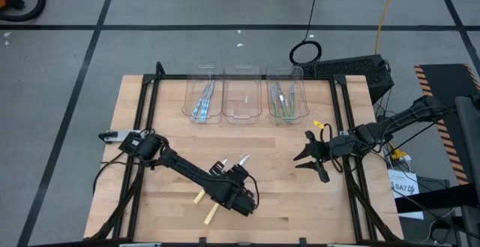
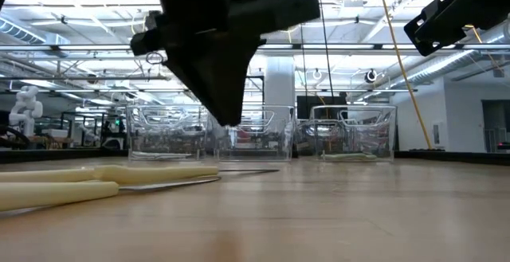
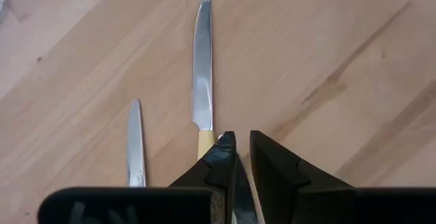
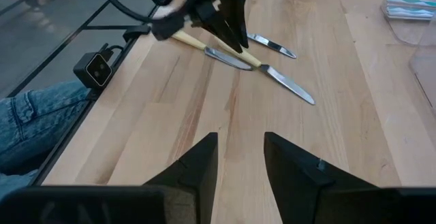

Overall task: Sort silverware by color (type)
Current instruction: Put the yellow knife into the middle transparent bin

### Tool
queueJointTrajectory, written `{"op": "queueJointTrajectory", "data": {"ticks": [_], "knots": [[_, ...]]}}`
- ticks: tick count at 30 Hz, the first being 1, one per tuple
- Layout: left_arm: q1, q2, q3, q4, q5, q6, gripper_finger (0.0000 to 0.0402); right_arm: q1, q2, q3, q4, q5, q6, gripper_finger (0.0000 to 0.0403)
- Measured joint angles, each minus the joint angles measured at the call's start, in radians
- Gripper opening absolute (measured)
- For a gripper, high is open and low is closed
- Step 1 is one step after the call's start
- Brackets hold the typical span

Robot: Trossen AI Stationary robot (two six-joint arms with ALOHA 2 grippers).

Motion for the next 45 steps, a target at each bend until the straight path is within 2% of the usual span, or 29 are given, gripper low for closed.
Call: {"op": "queueJointTrajectory", "data": {"ticks": [7, 11, 19, 23, 34, 40, 45], "knots": [[-0.008, 0.000, -0.002, -0.028, -0.024, -0.020, 0.0055, 0.000, 0.000, 0.000, 0.000, 0.000, 0.001, 0.0116], [0.004, 0.004, -0.017, -0.030, 0.016, -0.014, 0.0065, 0.000, 0.000, 0.000, 0.000, 0.000, 0.002, 0.0116], [0.061, 0.004, -0.017, -0.023, 0.152, 0.060, 0.0142, 0.000, 0.000, 0.000, 0.000, 0.000, 0.003, 0.0116], [0.100, 0.018, -0.017, -0.018, 0.160, 0.111, 0.0168, 0.000, 0.000, 0.000, 0.000, 0.000, 0.002, 0.0116], [0.159, 0.038, -0.017, -0.012, 0.278, 0.138, 0.0170, 0.000, 0.000, 0.000, -0.029, 0.000, 0.000, 0.0116], [0.159, 0.065, -0.015, -0.067, 0.287, 0.124, 0.0170, 0.000, 0.000, 0.000, -0.038, 0.000, 0.006, 0.0116], [0.156, 0.083, -0.013, -0.041, 0.282, 0.144, 0.0164, 0.000, 0.000, 0.000, -0.040, 0.000, 0.019, 0.0116]]}}
